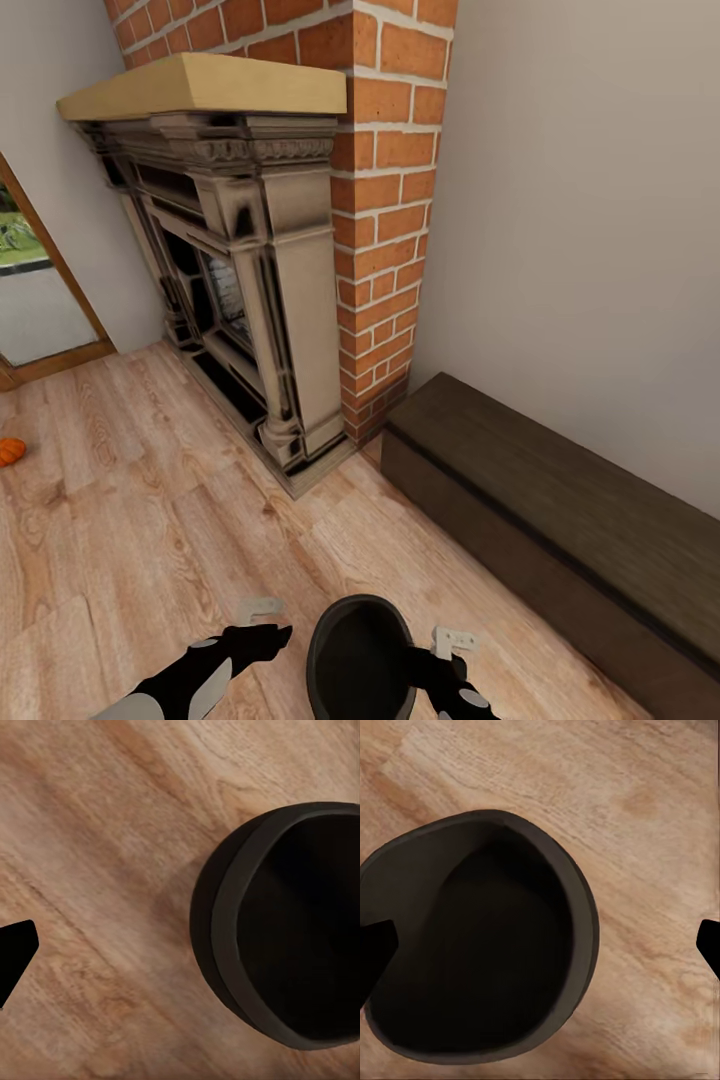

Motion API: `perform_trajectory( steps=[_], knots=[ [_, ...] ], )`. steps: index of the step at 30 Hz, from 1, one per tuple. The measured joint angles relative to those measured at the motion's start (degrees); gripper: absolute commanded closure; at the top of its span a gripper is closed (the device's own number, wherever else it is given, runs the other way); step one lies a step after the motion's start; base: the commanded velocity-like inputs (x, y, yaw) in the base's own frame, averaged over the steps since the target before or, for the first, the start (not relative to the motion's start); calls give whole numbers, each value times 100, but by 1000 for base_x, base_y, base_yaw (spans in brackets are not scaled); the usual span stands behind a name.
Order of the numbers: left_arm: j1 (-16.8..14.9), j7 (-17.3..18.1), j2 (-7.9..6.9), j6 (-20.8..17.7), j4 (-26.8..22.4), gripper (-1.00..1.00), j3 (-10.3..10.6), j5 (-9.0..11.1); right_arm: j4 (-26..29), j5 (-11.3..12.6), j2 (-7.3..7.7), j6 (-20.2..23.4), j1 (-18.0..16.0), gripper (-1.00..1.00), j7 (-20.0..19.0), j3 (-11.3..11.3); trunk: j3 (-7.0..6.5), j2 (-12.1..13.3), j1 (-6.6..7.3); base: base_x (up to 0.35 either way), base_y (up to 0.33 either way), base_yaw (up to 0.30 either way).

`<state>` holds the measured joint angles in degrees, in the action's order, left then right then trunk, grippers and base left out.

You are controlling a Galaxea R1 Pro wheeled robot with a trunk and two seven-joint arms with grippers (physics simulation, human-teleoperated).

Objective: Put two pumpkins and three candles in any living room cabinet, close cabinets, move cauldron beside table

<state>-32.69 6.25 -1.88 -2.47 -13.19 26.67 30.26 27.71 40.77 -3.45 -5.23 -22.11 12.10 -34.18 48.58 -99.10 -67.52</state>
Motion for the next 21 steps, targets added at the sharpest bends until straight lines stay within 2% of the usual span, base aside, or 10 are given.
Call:
perform_trajectory(
  steps=[3, 7, 15, 21],
  knots=[
    [0, 11, 7, -6, 2, -100, 2, 6, -190, -4, -76, 2, -2, -100, 3, -4, 54, -120, -66, 0, 0, 0],
    [1, 14, 43, -8, 8, -100, 16, 14, -255, -6, -100, 3, 1, -100, 3, -31, 126, -281, -154, 0, 0, 0],
    [51, 64, 322, -18, 93, -100, 57, 10, -355, -24, -114, -3, -2, -100, 13, -45, 269, -602, -330, 0, 0, 0],
    [55, 481, 386, -50, 116, -100, 202, 5, -376, -24, -131, -12, -7, -100, 13, -193, 377, -842, -461, 0, 0, 0]
  ],
)
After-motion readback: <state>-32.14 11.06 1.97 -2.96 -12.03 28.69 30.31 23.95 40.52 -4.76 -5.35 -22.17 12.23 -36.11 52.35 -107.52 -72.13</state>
